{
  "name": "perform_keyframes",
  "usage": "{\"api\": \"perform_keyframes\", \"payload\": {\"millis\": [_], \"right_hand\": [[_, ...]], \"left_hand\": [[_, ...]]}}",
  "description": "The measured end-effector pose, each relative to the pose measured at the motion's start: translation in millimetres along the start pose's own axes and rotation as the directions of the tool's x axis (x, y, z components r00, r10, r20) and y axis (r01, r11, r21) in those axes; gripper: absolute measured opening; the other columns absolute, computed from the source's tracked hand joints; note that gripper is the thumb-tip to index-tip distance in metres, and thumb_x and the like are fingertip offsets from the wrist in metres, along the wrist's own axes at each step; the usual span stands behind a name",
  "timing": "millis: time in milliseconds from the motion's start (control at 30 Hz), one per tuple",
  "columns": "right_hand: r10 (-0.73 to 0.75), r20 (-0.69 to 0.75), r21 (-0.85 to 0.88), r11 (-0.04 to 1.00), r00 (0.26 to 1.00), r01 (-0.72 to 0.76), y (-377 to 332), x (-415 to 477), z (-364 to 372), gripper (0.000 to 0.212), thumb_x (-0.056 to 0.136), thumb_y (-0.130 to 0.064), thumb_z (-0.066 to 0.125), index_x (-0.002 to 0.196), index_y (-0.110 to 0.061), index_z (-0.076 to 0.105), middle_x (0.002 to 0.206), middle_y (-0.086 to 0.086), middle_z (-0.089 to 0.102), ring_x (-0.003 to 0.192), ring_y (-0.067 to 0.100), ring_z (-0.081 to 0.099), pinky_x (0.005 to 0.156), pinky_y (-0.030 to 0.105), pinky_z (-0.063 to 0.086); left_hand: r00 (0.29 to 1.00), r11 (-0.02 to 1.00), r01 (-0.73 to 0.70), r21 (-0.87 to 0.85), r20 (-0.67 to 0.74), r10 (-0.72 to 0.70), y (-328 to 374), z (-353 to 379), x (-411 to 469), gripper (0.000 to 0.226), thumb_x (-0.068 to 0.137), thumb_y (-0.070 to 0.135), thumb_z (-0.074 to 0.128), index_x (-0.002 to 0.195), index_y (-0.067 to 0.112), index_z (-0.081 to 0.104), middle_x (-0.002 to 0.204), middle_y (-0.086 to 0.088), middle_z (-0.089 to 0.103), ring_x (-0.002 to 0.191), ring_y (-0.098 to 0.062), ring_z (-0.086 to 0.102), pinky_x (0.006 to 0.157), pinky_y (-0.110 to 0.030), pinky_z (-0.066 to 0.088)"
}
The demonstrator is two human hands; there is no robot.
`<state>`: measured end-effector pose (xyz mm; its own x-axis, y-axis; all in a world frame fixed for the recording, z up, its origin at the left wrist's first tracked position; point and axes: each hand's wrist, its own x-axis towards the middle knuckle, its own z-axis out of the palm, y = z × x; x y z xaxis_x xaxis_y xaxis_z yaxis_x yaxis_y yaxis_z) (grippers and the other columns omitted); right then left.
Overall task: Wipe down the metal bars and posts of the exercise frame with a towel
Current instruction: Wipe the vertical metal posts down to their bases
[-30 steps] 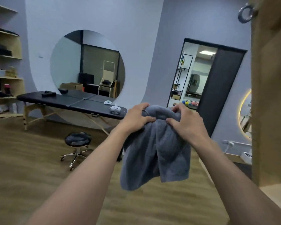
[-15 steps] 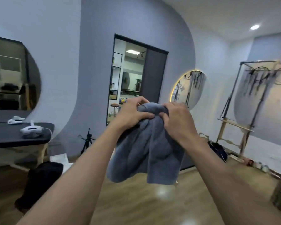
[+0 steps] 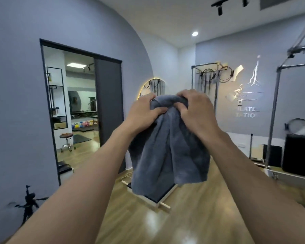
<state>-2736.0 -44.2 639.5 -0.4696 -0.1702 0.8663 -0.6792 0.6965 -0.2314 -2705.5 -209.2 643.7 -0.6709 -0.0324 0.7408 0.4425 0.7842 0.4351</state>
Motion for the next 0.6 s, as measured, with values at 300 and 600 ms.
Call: {"api": "perform_keyframes", "payload": {"millis": [300, 600], "right_hand": [[0.348, -0.261, -0.345, 0.837, 0.900, -0.424, 46.1, 24.8, 20.7, 0.048, 0.089, -0.058, 0.055, 0.116, -0.018, 0.054, 0.109, 0.006, 0.062, 0.103, 0.030, 0.058, 0.078, 0.038, 0.044], [0.547, -0.468, -0.558, 0.426, 0.694, -0.713, 44.5, 20.0, -34.3, 0.048, 0.084, -0.069, 0.052, 0.075, -0.022, 0.047, 0.082, 0.003, 0.055, 0.080, 0.028, 0.052, 0.065, 0.033, 0.037]], "left_hand": [[0.992, 0.945, -0.120, -0.304, -0.004, 0.125, -31.4, 63.8, 99.2, 0.023, 0.082, 0.036, 0.074, 0.094, 0.022, 0.059, 0.090, 0.004, 0.058, 0.088, -0.016, 0.056, 0.073, -0.023, 0.038], [0.957, 0.685, -0.161, -0.710, 0.058, 0.285, 10.5, 138.6, 133.4, 0.022, 0.082, 0.033, 0.074, 0.090, 0.019, 0.060, 0.084, 0.008, 0.059, 0.083, -0.015, 0.055, 0.062, -0.019, 0.036]]}}
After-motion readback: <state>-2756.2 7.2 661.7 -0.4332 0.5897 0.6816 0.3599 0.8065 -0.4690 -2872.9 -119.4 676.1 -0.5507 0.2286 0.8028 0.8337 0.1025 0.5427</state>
